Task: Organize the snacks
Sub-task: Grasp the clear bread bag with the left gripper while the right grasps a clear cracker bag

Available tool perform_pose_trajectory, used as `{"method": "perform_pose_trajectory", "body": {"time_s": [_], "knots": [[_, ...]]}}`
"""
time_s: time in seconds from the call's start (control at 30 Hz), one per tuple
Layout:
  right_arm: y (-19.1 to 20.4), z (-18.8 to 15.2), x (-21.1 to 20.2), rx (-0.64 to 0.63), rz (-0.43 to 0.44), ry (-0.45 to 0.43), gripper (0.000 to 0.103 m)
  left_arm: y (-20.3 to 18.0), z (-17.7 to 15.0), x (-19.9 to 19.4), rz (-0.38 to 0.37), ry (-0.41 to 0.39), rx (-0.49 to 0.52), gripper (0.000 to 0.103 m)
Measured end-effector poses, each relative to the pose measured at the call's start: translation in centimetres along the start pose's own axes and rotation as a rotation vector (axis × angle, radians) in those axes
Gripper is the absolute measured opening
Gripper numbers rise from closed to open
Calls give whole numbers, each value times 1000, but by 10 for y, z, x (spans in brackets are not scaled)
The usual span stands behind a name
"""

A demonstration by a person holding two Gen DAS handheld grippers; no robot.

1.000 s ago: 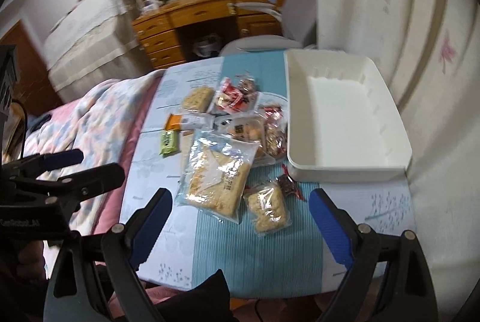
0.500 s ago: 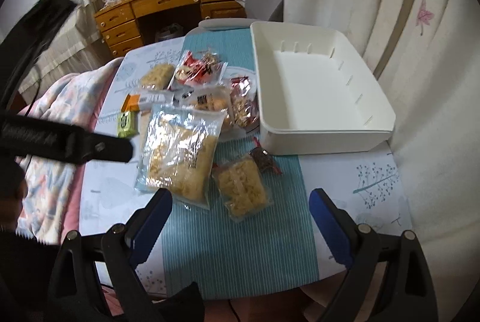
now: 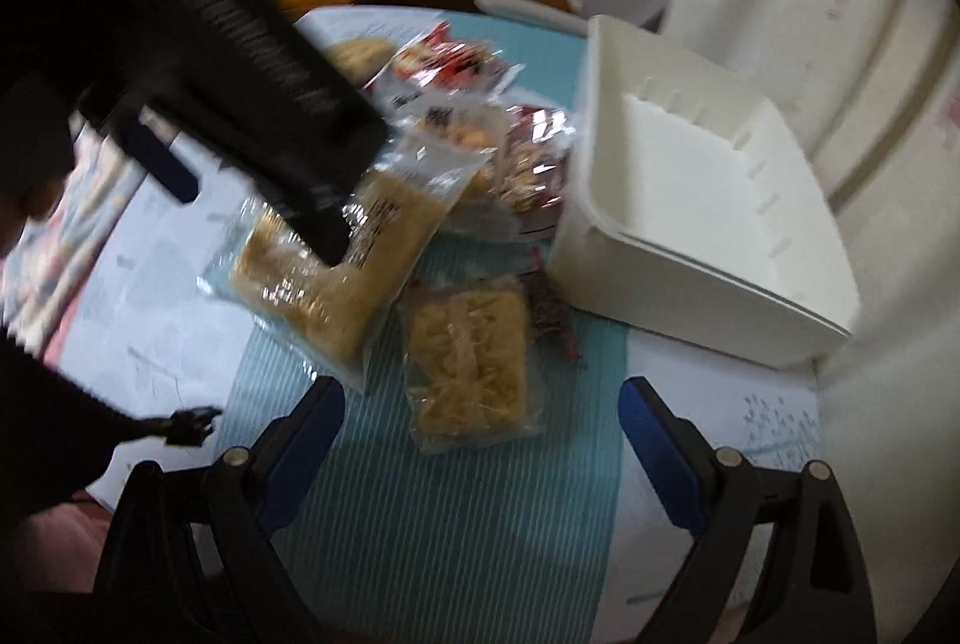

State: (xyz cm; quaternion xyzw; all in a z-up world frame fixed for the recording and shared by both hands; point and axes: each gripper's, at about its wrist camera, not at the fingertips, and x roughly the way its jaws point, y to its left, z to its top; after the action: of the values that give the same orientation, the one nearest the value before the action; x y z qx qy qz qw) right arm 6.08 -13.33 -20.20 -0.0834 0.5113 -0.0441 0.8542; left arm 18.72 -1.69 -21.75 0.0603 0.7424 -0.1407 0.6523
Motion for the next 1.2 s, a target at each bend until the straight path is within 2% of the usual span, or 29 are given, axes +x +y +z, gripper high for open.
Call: {"method": "perform_pose_trajectory", "body": {"time_s": [0.3, 0.53, 0.7, 0.87, 1.0, 1.2], "knots": [[-3, 4, 35, -24, 79, 47, 93, -6, 28, 32, 62, 51, -61, 102], [-4, 4, 46, -44, 116, 71, 93, -23, 57, 53, 85, 73, -65, 103], [-2, 6, 54, -58, 152, 89, 82, -30, 68, 62, 73, 84, -69, 103], [-1, 5, 59, -58, 168, 100, 78, -26, 81, 76, 42, 98, -84, 103], [-4, 2, 63, -59, 164, 108, 67, -31, 87, 82, 57, 95, -81, 103], [-12, 1, 64, -43, 185, 119, 61, -39, 91, 86, 68, 68, -84, 103]]}}
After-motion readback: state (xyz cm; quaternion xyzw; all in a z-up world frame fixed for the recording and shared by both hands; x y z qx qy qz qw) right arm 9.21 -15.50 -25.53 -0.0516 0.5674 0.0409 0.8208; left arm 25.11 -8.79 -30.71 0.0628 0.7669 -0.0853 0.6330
